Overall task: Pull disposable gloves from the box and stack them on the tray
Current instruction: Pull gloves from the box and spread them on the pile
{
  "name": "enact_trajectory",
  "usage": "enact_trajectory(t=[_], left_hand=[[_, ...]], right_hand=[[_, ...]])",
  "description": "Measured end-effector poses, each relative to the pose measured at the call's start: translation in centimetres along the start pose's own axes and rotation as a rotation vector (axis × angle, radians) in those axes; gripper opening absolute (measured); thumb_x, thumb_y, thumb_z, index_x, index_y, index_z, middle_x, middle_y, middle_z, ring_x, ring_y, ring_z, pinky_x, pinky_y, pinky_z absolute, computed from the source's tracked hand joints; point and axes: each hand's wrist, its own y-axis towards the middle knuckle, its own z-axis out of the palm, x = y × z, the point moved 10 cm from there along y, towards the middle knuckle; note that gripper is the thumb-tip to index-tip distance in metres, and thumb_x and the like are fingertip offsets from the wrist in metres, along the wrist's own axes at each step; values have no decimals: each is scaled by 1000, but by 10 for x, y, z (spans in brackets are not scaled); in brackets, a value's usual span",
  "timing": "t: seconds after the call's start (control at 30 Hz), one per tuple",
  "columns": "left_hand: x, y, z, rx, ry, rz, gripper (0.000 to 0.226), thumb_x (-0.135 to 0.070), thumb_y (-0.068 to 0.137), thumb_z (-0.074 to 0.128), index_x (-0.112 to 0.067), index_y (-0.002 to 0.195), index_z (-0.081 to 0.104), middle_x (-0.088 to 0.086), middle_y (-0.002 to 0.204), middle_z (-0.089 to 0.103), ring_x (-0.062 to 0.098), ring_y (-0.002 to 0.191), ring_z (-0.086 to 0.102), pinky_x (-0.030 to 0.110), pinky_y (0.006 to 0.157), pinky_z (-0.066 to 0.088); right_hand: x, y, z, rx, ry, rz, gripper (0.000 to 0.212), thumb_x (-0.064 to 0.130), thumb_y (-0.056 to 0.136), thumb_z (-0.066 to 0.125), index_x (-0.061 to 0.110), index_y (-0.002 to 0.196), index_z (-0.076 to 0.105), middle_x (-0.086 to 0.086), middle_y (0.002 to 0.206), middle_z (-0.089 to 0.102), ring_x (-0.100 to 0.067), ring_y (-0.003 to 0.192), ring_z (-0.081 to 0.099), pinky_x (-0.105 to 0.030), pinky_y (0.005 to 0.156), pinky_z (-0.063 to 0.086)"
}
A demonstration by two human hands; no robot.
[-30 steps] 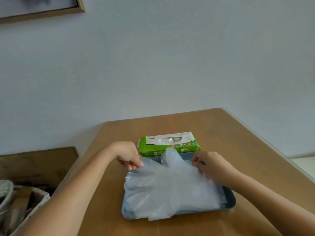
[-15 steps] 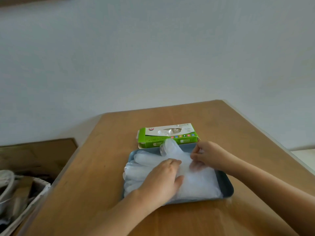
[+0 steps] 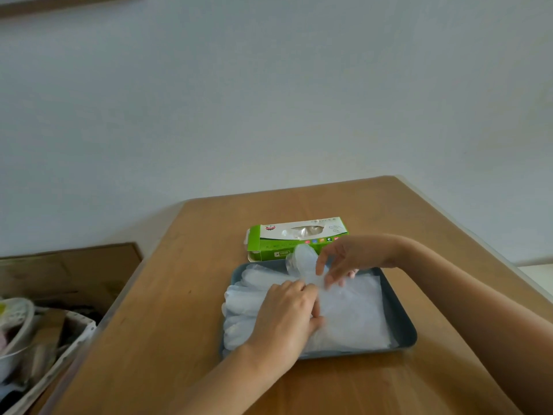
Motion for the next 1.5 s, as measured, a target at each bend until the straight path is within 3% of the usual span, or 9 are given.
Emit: enact_trajectory(t=[0.23,0.37,0.57,0.73,0.97,1.1,1.23,1.37,1.5], left_hand=[[17,-2,15,99,-148,-115,23,-36,89,65,-25,79,47,-12,65,45,8,70,49,18,63,33],[28,-5,25,154,-272,-184,26,-37,88,65,-28,74,45,-11,67,51,6,67,50,21,65,41],[28,-6,25,148,-254,-194,23,-37,90,62,-27,77,46,-10,76,56,9,74,55,21,66,40],[29,-5,27,163,-229,-192,28,-39,91,60,-30,73,41,-11,75,51,10,77,54,21,64,35],[28,-5,24,139,-222,-171,21,-39,91,59,-23,84,49,-5,84,60,13,82,57,27,71,42],[27,-7,23,116,-241,-159,21,-37,92,59,-22,82,48,-4,86,60,11,80,56,25,72,44],[28,-6,24,100,-244,-144,20,-38,92,58,-22,92,46,-4,101,51,11,92,49,22,80,40],[38,-5,32,137,-85,-160,43,-50,92,51,-21,124,43,-5,128,42,13,117,37,25,98,30],[50,-8,51,305,5,-205,75,-58,95,37,-15,152,13,3,160,11,18,147,7,37,117,6]], right_hand=[[3,2,10,-57,8,-107,42,-1,88,50,29,104,75,-6,105,71,-12,86,54,-28,85,43],[12,0,7,-63,313,-215,42,-12,92,45,14,114,69,5,120,67,-13,120,56,-33,105,40],[13,-4,-7,-119,823,-236,25,-2,89,56,12,107,65,-9,115,67,-18,99,63,-27,88,52],[-17,-4,-11,-274,-7,235,54,56,70,74,18,106,58,0,92,72,-14,76,64,-27,79,49],[1,11,-4,-277,317,57,21,10,81,74,13,87,54,-14,85,73,-7,55,56,-16,52,39],[14,10,3,-200,617,-162,33,-17,87,50,10,101,63,-14,109,67,-9,83,61,-18,67,41],[-6,2,-23,-458,633,-172,41,-13,90,47,16,108,69,-11,121,65,-17,98,54,-31,89,42],[15,-40,-45,-885,155,-182,34,0,90,56,27,108,66,3,113,64,-11,99,57,-17,87,44],[48,-37,33,-579,-338,-283,40,15,97,51,23,137,49,11,143,46,-5,128,45,-3,100,28]])
